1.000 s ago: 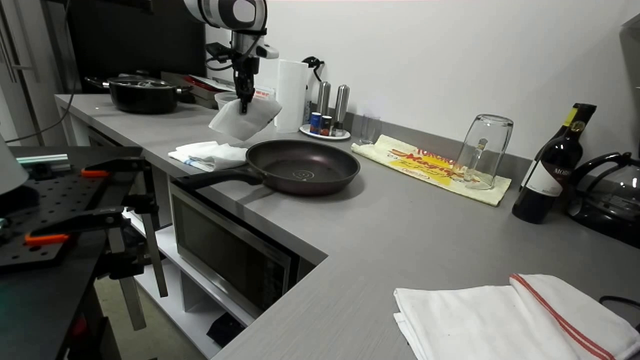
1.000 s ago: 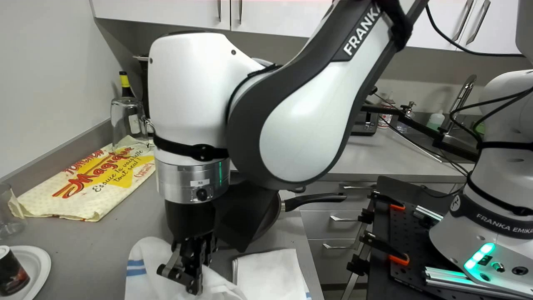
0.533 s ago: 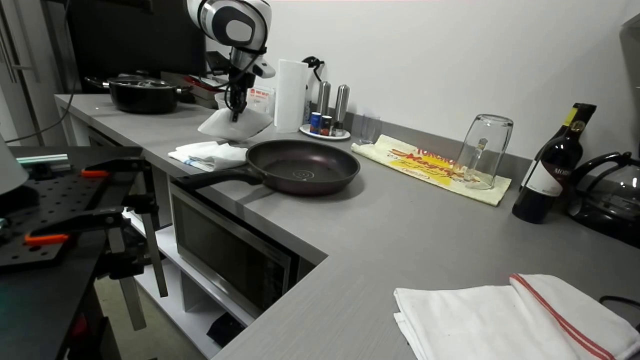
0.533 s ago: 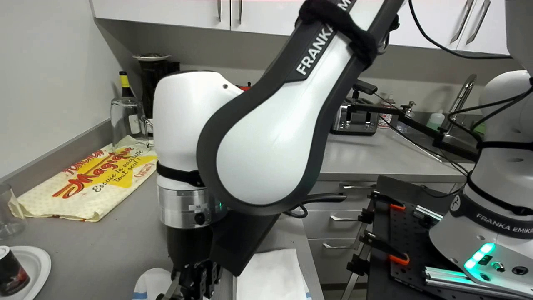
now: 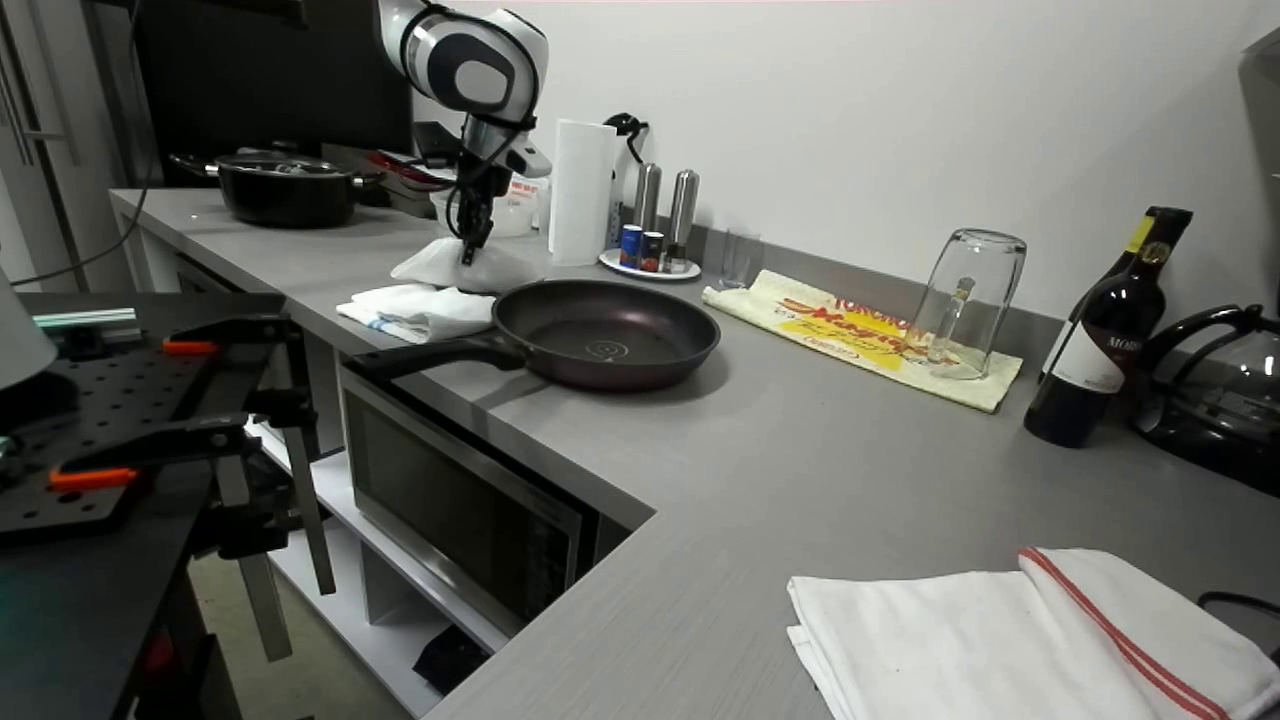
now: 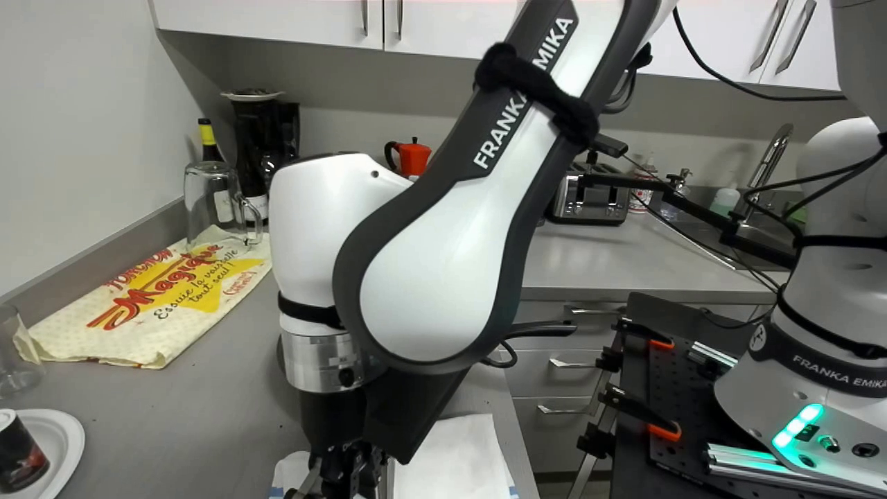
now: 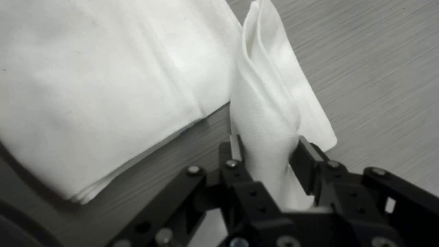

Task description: Pick the cloth and use it to wipe the cloth

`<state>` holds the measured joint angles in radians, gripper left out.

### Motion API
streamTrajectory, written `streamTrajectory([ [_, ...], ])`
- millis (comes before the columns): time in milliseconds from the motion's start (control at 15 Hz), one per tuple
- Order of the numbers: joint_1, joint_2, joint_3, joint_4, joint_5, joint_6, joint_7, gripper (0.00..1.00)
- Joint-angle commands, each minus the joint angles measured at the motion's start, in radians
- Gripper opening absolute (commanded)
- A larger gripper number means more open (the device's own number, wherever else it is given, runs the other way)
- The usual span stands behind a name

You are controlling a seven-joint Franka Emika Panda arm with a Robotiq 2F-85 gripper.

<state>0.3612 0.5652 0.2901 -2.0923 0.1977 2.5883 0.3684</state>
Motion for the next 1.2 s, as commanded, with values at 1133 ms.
streamTrajectory([
  [1133,-0.083,-0.574,0.034,-0.359,0.191,-0.412,-0.276,1.00],
])
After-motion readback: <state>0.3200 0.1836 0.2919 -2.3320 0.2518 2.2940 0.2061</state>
